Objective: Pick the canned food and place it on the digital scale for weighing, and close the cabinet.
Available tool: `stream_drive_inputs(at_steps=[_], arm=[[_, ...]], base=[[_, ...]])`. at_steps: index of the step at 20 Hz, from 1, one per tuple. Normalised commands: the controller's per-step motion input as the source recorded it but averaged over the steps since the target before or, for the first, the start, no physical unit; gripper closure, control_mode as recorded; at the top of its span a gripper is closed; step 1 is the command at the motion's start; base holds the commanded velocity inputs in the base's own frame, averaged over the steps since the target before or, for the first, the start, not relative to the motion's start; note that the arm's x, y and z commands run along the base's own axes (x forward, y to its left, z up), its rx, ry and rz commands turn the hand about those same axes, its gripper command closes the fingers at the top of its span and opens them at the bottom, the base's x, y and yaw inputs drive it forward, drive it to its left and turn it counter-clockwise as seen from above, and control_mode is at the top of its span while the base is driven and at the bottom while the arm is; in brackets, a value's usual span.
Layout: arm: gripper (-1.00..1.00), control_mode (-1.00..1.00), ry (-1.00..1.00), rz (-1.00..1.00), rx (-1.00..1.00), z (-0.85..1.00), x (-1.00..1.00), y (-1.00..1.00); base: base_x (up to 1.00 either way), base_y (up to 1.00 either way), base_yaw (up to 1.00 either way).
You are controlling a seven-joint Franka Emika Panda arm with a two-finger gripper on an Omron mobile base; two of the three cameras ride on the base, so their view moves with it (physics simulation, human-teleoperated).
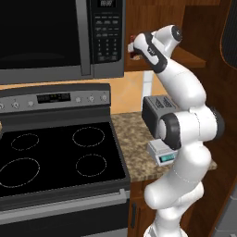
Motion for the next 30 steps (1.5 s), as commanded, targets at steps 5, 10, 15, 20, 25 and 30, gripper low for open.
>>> stream_drive_inputs(at_steps=[5,10,15,20,25,30], arm=[[-1.0,-1.0,0.01,0.0,0.0,0.0,0.35,0.08],[1.0,-1.0,0.01,0.0,0.0,0.0,0.29,0.08],[1.0,-1.0,0.0,0.01,0.0,-0.05,0.04,0.05],[1.0,-1.0,0.0,0.01,0.0,-0.34,-0.4,0.25],[1.0,-1.0,-0.01,0.0,0.0,-0.02,-0.63,0.24],[1.0,-1.0,-0.2,0.0,0.0,0.0,-0.98,0.07]], base=[[0.0,0.0,0.0],[0.0,0.0,0.0],[0.0,0.0,0.0],[0.0,0.0,0.0],[0.0,0.0,0.0],[0.0,0.0,0.0]])
